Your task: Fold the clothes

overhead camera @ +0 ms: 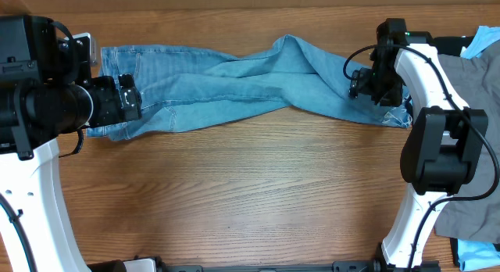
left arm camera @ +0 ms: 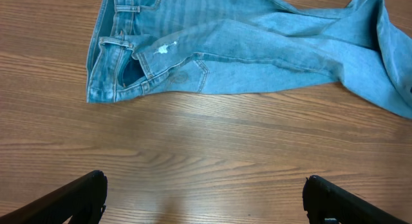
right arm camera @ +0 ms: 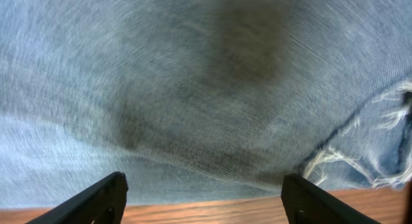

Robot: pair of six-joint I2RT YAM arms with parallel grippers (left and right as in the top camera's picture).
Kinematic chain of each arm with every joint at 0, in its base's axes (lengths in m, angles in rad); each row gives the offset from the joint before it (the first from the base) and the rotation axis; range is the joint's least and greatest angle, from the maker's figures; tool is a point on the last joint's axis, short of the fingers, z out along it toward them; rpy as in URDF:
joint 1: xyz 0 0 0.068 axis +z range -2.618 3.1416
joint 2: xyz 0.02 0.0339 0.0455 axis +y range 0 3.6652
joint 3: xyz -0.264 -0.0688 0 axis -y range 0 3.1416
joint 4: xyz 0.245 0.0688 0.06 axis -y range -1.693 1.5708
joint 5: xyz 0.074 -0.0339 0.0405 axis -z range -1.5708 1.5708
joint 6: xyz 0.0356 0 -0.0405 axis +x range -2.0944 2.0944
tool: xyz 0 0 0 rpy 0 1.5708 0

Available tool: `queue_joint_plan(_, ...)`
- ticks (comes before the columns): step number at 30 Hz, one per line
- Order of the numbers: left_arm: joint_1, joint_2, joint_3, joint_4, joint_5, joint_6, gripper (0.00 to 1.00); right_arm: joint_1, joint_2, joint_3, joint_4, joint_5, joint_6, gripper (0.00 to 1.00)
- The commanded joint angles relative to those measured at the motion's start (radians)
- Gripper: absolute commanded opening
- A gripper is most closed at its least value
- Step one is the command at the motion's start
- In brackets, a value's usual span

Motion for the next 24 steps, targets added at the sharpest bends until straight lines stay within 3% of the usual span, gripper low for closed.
queue_joint_plan(1,-0.004,0.004,-0.002,0.001,-0.006,-0.014,1.0,0.008,-0.016,-0.004,-0.003,-0.014,-0.301,0.8)
queue_joint_plan(5,-0.004,0.004,-0.002,0.001,-0.006,-0.014,1.0,0.011,-0.016,-0.004,0.025,-0.023,-0.396,0.73)
queue_joint_plan(10,-0.004,0.004,-0.002,0.001,-0.006,-0.014,1.0,0.023,-0.016,-0.01,0.078,-0.084,-0.427,0.54)
queue_joint_plan(17,-0.004,0.004,-0.002,0.001,-0.006,-0.014,1.0,0.051,-0.016,-0.024,0.098,-0.084,-0.433,0.54)
queue_joint_plan(23,-0.004,0.004,-0.002,0.001,-0.006,-0.014,1.0,0.055,-0.016,-0.138,0.214,-0.053,-0.433,0.54)
queue_joint_plan(24,-0.004,0.004,-0.002,0.001,-0.006,-0.014,1.0,0.055,-0.016,-0.146,0.223,-0.043,-0.432,0.49)
